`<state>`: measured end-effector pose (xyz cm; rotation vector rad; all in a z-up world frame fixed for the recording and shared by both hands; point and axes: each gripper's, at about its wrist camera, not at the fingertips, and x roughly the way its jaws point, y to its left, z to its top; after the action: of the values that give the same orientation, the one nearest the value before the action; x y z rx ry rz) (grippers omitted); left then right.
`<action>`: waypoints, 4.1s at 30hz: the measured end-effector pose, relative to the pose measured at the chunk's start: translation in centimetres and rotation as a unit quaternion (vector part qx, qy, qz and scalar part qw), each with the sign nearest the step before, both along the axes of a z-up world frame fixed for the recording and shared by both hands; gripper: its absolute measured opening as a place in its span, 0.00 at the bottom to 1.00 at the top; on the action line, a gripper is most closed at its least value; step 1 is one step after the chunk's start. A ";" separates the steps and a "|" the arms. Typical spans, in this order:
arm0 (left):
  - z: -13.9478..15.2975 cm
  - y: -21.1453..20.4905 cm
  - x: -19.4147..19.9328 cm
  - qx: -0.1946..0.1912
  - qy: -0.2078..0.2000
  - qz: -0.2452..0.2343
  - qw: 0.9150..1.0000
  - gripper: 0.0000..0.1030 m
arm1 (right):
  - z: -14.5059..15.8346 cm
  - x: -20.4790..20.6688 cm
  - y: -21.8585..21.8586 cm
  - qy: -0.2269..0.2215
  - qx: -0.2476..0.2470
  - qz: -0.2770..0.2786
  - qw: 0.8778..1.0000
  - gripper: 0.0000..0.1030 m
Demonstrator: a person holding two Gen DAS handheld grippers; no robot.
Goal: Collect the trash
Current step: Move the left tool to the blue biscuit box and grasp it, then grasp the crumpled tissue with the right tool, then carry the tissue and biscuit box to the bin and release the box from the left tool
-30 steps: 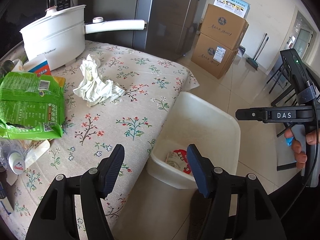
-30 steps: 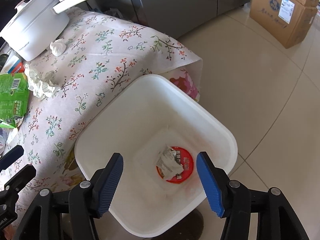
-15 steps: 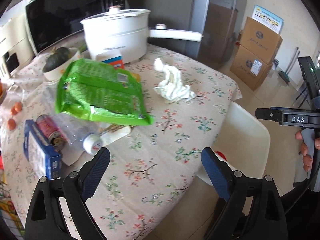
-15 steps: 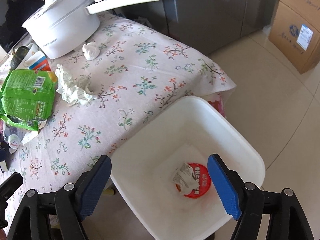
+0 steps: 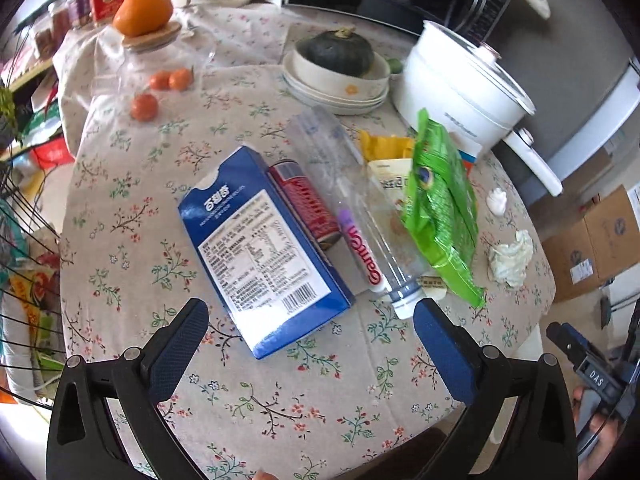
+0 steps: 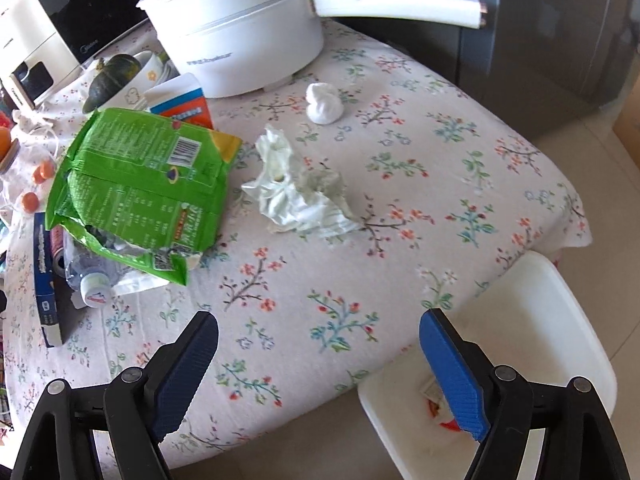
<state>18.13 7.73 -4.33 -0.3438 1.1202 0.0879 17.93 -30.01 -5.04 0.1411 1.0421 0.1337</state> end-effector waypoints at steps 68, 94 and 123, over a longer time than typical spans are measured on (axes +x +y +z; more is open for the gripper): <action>-0.1 -0.8 -2.5 0.044 -0.110 -0.092 0.989 0.95 | -4.5 9.6 0.3 0.034 -0.026 -0.027 0.999 0.29; 1.5 -15.7 -4.4 0.057 -0.135 -0.238 0.960 0.95 | -0.3 -1.5 -9.5 0.013 -0.021 -0.070 0.997 0.30; -5.1 -37.1 -8.0 0.017 -0.040 -0.443 0.896 0.95 | -1.4 -10.1 -20.2 0.038 -0.017 -0.147 0.988 0.31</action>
<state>10.12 -29.34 -9.46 0.2181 1.1018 -0.7084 7.86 -50.26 -6.41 0.2685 1.0876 -0.1573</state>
